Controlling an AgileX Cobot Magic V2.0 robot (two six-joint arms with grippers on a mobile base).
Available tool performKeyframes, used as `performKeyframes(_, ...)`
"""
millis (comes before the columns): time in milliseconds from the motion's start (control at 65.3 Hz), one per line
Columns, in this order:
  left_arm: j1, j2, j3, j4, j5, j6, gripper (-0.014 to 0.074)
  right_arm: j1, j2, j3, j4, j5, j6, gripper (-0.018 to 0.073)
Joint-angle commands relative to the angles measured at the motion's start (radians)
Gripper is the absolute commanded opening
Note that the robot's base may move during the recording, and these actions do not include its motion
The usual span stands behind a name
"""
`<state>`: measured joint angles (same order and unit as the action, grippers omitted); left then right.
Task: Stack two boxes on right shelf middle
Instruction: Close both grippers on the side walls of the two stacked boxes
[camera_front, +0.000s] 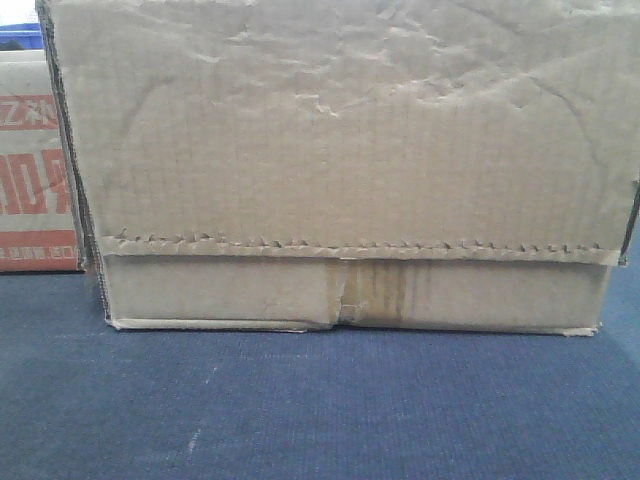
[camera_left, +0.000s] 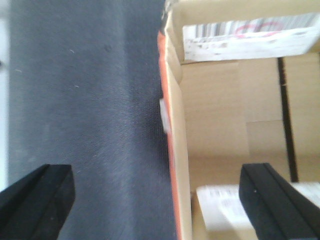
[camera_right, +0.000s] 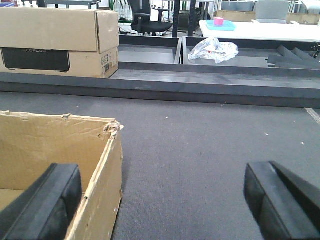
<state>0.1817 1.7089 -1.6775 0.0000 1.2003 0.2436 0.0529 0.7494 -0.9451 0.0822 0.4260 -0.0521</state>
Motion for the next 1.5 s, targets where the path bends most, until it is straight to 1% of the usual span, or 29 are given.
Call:
performKeyframes(0,0.003,0.041,-0.014,-0.018,-0.035,0.008,0.0569,0.004,-0.001,-0.005,-0.009,-0.023,0.0,0.0559)
performKeyframes(138,0.003,0.095,-0.014,-0.02,-0.097,0.008,0.0569,0.004,-0.001,-0.005,-0.009,-0.023,0.0,0.0559)
performKeyframes(306,0.003,0.123,-0.014,-0.022,-0.092,0.008,0.0566,0.004,-0.001,-0.005,-0.009,-0.023,0.0,0.0559)
performKeyframes(398,0.003,0.123,-0.014,-0.024,-0.092,0.008,0.0514,0.004,-0.001,-0.005,-0.009,-0.023,0.0,0.0559)
performKeyframes(414,0.003,0.123,-0.014,-0.024,-0.092,0.008,0.0498,0.004,-0.001,-0.005,-0.009,-0.023,0.0,0.0559)
performKeyframes(475,0.003,0.123,-0.014,-0.024,-0.091,0.008,0.038,0.004,-0.001,-0.005,-0.009,-0.023,0.0,0.0559)
performKeyframes(490,0.003,0.123,-0.014,-0.024,-0.091,0.008,0.0333,0.004,-0.001,-0.005,-0.009,-0.023,0.0,0.0559)
performKeyframes(582,0.003,0.123,-0.014,-0.024,-0.086,0.008,0.0115,0.004,-0.001,-0.005,-0.009,-0.023,0.0,0.0559)
performKeyframes(597,0.003,0.123,-0.014,-0.024,-0.084,0.008,0.0055,0.004,-0.001,-0.005,-0.009,-0.023,0.0,0.0559)
performKeyframes(659,0.003,0.123,-0.014,-0.024,-0.078,0.008,-0.0102,0.004,-0.001,-0.005,-0.009,-0.023,0.0,0.0559)
performKeyframes(674,0.003,0.123,-0.014,-0.024,-0.075,0.008,-0.011,0.004,-0.001,-0.005,-0.009,-0.023,0.0,0.0559)
performKeyframes(797,0.003,0.119,-0.014,-0.024,-0.062,0.008,-0.0111,0.004,-0.001,-0.005,-0.009,-0.023,0.0,0.0559)
performKeyframes(873,0.003,0.108,-0.014,-0.024,-0.06,-0.023,-0.0111,0.004,-0.001,-0.005,-0.009,-0.023,0.0,0.0559)
performKeyframes(996,0.003,0.061,-0.033,0.033,-0.06,-0.083,-0.0111,0.004,-0.001,-0.005,-0.009,-0.023,0.0,0.0559)
performKeyframes(1088,0.005,0.014,-0.079,0.085,-0.06,-0.135,-0.0111,0.004,-0.001,-0.005,-0.009,-0.023,0.0,0.0559)
performKeyframes(1134,0.005,-0.011,-0.112,0.098,-0.06,-0.154,-0.0111,0.004,-0.001,-0.005,-0.009,-0.023,0.0,0.0559)
performKeyframes(1256,0.005,-0.072,-0.205,0.097,-0.06,-0.181,-0.0111,0.004,-0.001,-0.005,-0.009,-0.023,0.0,0.0559)
performKeyframes(1302,0.003,-0.096,-0.246,0.094,-0.058,-0.203,-0.0111,0.004,-0.001,-0.005,-0.009,-0.023,0.0,0.0559)
performKeyframes(1409,-0.016,-0.141,-0.326,0.046,-0.058,-0.221,-0.0111,0.004,-0.001,-0.005,-0.009,-0.023,0.0,0.0559)
performKeyframes(1486,-0.05,-0.166,-0.38,-0.007,-0.055,-0.225,-0.0111,0.004,-0.001,-0.005,-0.009,-0.023,0.0,0.0559)
